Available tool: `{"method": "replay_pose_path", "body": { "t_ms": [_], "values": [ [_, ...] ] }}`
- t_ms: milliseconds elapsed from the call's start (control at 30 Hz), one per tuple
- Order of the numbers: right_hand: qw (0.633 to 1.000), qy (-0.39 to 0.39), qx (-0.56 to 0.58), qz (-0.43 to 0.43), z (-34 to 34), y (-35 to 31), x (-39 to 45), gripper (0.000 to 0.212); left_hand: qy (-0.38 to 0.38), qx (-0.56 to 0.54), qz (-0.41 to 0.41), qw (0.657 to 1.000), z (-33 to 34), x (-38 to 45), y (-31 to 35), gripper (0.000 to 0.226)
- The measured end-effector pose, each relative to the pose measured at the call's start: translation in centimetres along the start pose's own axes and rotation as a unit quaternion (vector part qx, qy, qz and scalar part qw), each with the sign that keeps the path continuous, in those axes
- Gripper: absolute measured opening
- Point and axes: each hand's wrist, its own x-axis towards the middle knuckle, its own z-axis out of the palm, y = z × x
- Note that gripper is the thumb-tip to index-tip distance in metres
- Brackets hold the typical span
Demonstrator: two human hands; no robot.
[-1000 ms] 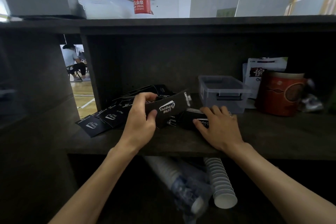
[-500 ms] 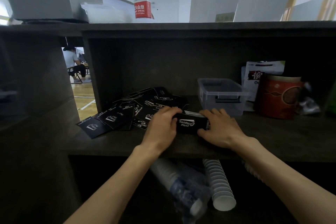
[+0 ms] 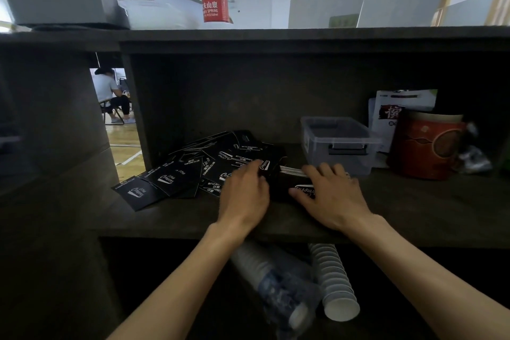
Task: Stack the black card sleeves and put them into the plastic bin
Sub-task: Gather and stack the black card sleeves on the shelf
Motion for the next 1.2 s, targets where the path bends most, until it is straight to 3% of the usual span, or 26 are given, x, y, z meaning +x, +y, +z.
{"method": "replay_pose_path", "body": {
  "t_ms": [100, 167, 333, 400, 500, 667, 767, 900, 1000, 1067, 1200],
  "values": [
    [1.0, 0.012, -0.007, 0.0, 0.3, 0.1, 0.2, 0.071, -0.033, 0.166, -0.076, 0.983, -0.8, 0.5, -1.9, 0.057],
    [1.0, 0.013, -0.01, 0.003, 0.5, 0.1, 0.3, 0.073, -0.069, 0.192, -0.086, 0.975, -0.9, 0.4, -2.2, 0.055],
    [1.0, 0.013, -0.013, 0.007, 0.5, 0.2, 0.2, 0.075, -0.027, 0.206, -0.008, 0.978, -1.3, -0.7, -1.4, 0.03],
    [1.0, 0.009, -0.01, 0.008, 0.4, 0.1, 0.2, 0.075, 0.003, 0.179, 0.022, 0.984, -2.0, -1.2, -1.3, 0.026],
    [1.0, 0.009, -0.008, 0.006, 0.3, 0.1, 0.1, 0.073, 0.075, 0.05, 0.047, 0.995, -3.0, -1.8, -1.4, 0.021],
    [1.0, 0.005, -0.004, 0.007, 0.1, 0.1, 0.1, 0.073, 0.133, -0.097, 0.079, 0.983, -4.2, -1.8, -1.5, 0.004],
    [1.0, 0.002, 0.0, 0.008, 0.0, 0.0, 0.0, 0.073, 0.15, -0.148, 0.067, 0.975, -4.8, -1.3, -1.8, 0.027],
    [1.0, -0.003, 0.006, 0.007, -0.2, -0.1, -0.1, 0.073, 0.112, -0.181, 0.018, 0.977, -5.3, -0.7, -2.6, 0.045],
    [1.0, -0.002, 0.01, 0.008, -0.2, -0.1, -0.2, 0.073, 0.075, -0.22, -0.023, 0.972, -5.8, -0.6, -3.2, 0.038],
    [1.0, -0.005, 0.012, 0.009, -0.3, -0.1, -0.1, 0.073, 0.053, -0.218, -0.012, 0.974, -6.4, -0.3, -3.6, 0.027],
    [1.0, -0.016, 0.02, 0.0, -0.5, 0.0, 0.0, 0.074, 0.036, -0.177, 0.03, 0.983, -6.7, 0.0, -3.1, 0.028]
  ]
}}
